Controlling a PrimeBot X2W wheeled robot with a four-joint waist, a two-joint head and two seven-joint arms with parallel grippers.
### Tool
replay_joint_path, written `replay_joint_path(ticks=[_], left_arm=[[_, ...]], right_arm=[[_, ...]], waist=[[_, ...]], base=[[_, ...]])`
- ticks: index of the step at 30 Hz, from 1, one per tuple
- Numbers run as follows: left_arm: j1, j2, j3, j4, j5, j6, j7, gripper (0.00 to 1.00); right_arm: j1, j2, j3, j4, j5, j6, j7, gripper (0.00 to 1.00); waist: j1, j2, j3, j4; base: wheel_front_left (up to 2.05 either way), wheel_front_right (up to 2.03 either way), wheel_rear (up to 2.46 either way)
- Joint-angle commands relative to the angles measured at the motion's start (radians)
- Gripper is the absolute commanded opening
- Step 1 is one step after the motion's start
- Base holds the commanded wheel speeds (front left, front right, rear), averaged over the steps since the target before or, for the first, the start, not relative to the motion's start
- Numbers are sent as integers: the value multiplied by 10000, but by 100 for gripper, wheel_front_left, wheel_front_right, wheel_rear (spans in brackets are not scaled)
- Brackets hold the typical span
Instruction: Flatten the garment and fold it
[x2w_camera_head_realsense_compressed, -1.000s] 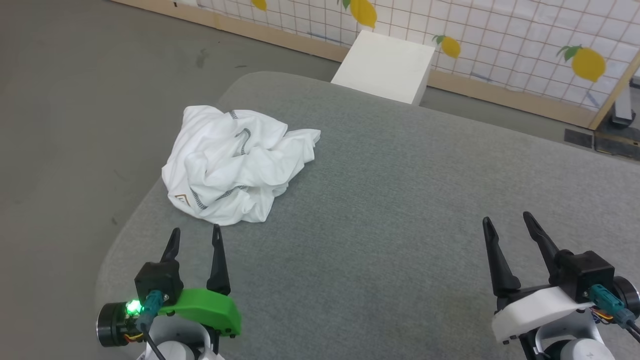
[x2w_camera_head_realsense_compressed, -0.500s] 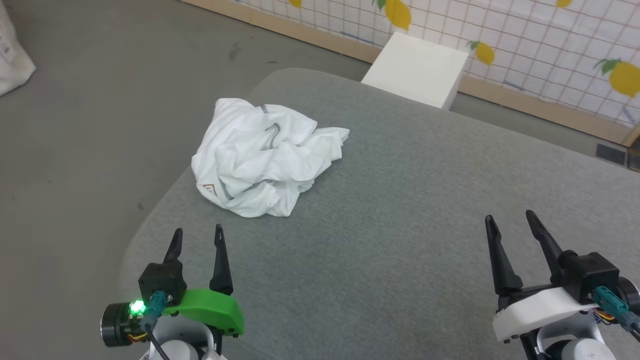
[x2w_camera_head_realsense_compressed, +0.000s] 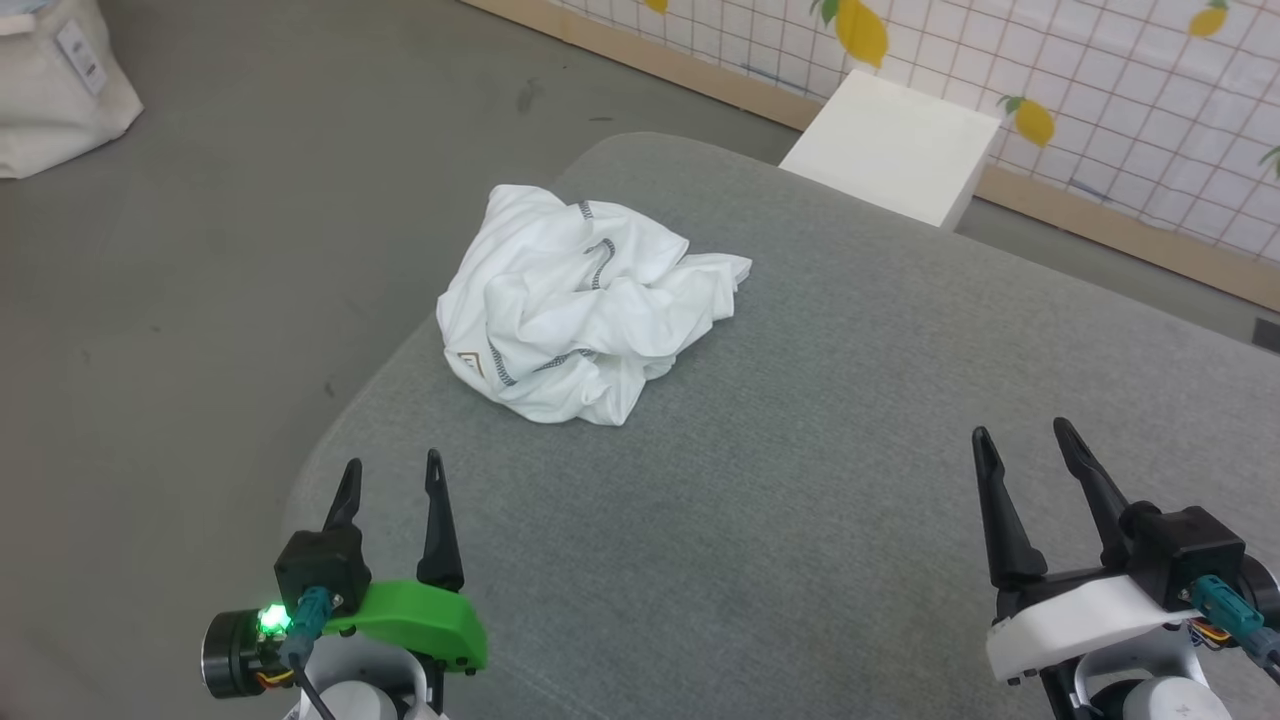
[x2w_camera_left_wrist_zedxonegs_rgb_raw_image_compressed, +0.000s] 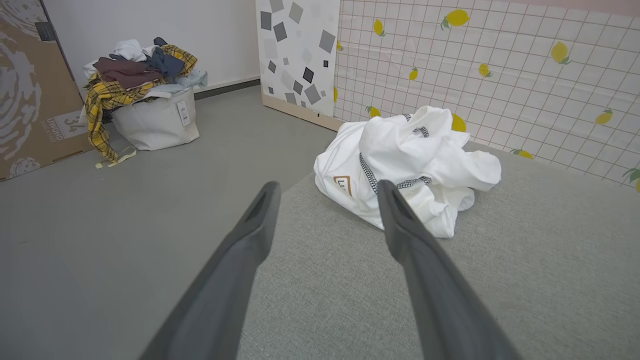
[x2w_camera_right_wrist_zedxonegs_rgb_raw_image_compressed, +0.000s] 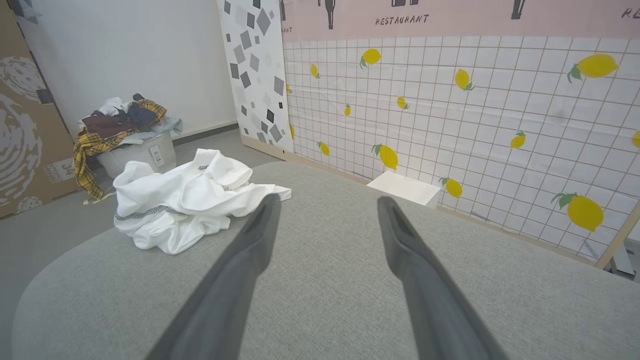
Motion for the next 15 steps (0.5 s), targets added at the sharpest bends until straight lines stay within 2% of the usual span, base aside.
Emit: replay_joint_path(ticks=[1, 15], left_arm=[[-207, 66, -44, 48, -112, 103, -107, 100], [-391, 59, -108, 235, -367, 314, -394, 100]], right_arm=[[-230, 17, -5, -16, 84, -15, -109, 100], [-342, 20, -110, -54, 189, -17, -251, 100]], waist=[[0, 0, 39, 92], [0, 0, 284, 504]], base=[[0, 0, 0], [0, 0, 0]])
